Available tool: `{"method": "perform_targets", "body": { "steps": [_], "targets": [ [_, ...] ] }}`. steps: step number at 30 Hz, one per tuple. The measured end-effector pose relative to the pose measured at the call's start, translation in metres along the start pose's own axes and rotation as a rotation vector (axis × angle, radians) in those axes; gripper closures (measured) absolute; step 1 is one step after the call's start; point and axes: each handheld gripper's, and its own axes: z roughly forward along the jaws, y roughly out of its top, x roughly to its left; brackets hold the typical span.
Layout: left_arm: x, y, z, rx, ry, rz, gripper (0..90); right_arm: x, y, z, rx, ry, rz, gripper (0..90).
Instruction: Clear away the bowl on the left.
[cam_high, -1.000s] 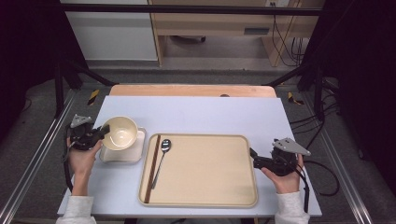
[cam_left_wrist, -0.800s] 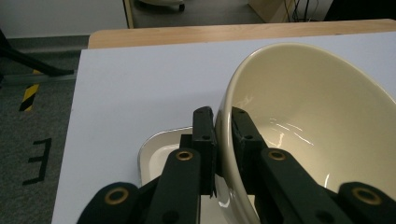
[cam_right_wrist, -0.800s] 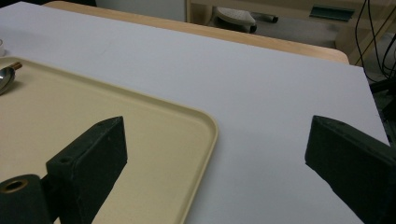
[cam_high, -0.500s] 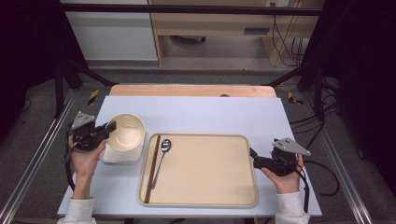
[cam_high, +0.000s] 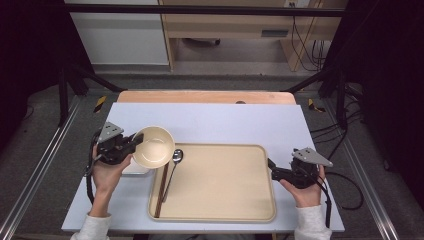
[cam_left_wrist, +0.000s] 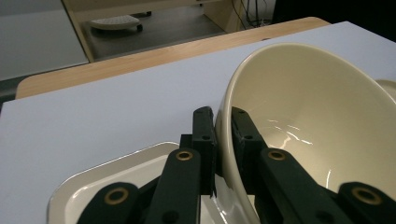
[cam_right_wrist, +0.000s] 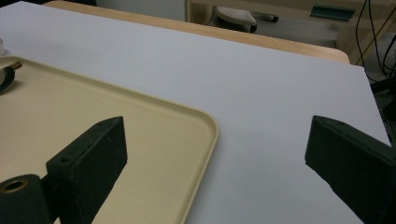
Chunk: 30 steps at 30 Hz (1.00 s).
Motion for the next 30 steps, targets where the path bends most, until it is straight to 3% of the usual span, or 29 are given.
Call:
{"method": "perform_targets", "body": {
  "steps": [14, 30],
  "targets": [
    [-0.034, 0.006, 0.019, 0.041, -0.054, 0.076, 82.2, 0.000, 0.001, -0.001, -0.006, 0.000, 0.001, 6.1],
    [-0.068, 0.015, 0.061, 0.066, -0.112, 0.082, 82.3, 0.000, 0.000, -0.001, -0.004, 0.002, 0.003, 6.1]
  ]
}}
